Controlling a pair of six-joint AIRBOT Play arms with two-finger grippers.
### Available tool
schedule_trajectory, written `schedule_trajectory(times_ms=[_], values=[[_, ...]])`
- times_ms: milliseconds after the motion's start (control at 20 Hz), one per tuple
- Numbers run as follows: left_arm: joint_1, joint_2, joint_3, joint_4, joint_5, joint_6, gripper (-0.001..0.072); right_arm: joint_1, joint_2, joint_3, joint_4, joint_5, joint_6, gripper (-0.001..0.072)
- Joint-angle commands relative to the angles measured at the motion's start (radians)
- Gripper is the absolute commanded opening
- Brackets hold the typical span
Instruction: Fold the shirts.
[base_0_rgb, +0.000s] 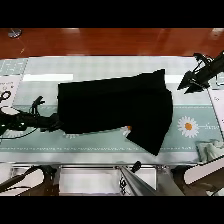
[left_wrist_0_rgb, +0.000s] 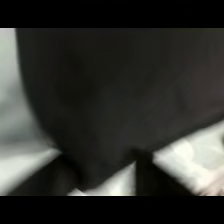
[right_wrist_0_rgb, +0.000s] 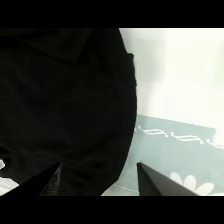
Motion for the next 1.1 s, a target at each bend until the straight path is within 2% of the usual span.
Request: schedule_trajectory(times_ms=[0,150,400,550,650,1050], values=[[-0.076,-0.02,-0.01,-0.073,0.051,0.021,0.0018,-0.003,0.001,-0.001,0.001,0.008,-0.001,0.0553],[-0.068,-0.019,-0.009,-0.075,-0.008,0.05,0.0021,-0.027,0.031,-0.103,-0.053,0.002,-0.01,0.0552],[-0.04,-0.018,-0.009,-0.076,-0.055,0.087,0.0021,-0.134,0.275,-0.557,0.024,-0.243,-0.079,0.0553],[-0.04,-0.018,-0.008,-0.076,-0.092,0.15,0.0022,-0.138,0.415,-0.762,0.005,-0.356,-0.116,0.0553],[-0.04,-0.018,-0.008,-0.076,-0.1,0.15,0.0021,-0.138,0.494,-0.879,0.035,-0.417,-0.12,0.0553],[-0.04,-0.017,-0.008,-0.076,-0.096,0.175,0.0021,-0.137,0.553,-1.043,0.173,-0.505,-0.139,0.056]])
